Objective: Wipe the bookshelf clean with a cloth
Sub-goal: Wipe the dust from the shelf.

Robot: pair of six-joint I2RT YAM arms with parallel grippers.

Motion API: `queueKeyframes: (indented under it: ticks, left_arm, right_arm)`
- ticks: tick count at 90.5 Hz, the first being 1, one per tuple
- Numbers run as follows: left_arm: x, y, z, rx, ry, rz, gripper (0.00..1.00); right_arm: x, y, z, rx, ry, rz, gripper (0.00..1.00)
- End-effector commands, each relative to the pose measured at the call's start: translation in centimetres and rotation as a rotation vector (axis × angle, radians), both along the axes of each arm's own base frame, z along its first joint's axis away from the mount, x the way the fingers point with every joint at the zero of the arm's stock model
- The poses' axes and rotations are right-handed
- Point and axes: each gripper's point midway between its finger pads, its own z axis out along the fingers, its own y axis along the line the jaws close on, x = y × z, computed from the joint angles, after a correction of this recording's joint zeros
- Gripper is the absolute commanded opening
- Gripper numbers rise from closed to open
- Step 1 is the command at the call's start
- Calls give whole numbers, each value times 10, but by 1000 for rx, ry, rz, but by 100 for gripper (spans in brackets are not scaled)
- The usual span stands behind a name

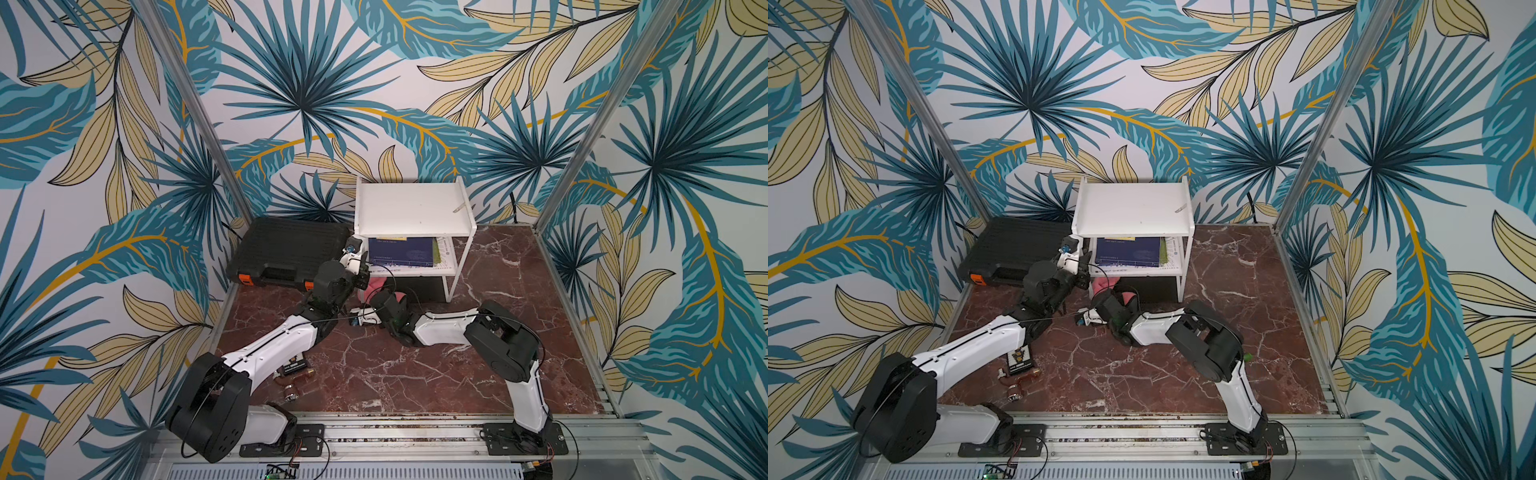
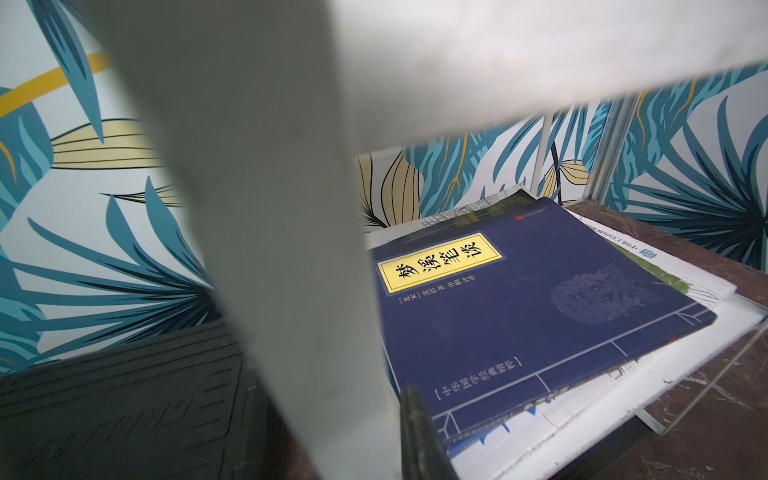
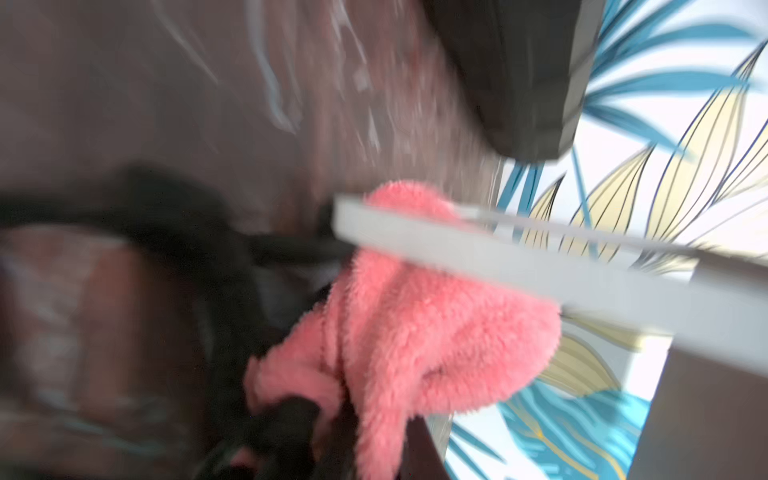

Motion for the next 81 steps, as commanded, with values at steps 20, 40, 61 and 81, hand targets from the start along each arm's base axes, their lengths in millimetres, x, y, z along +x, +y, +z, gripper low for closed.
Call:
queueKeyframes:
  ticks: [20,40,61,81]
  left_arm:
    - [-9,25,-49,103,113,89,0]
    - [-7,30,-47,92,121,96,0]
    - [3,26,-41,135,130,61,0]
    - [6,28,-47,132,152,61,0]
  right_arm:
    - [-45,-134,73,577,136,-358,0]
    - [-93,-196,117,1488,250,-564,0]
    - [-46,-243,145,1651,105,-762,0]
    - [-47,-260,4,1714,368,-1103,0]
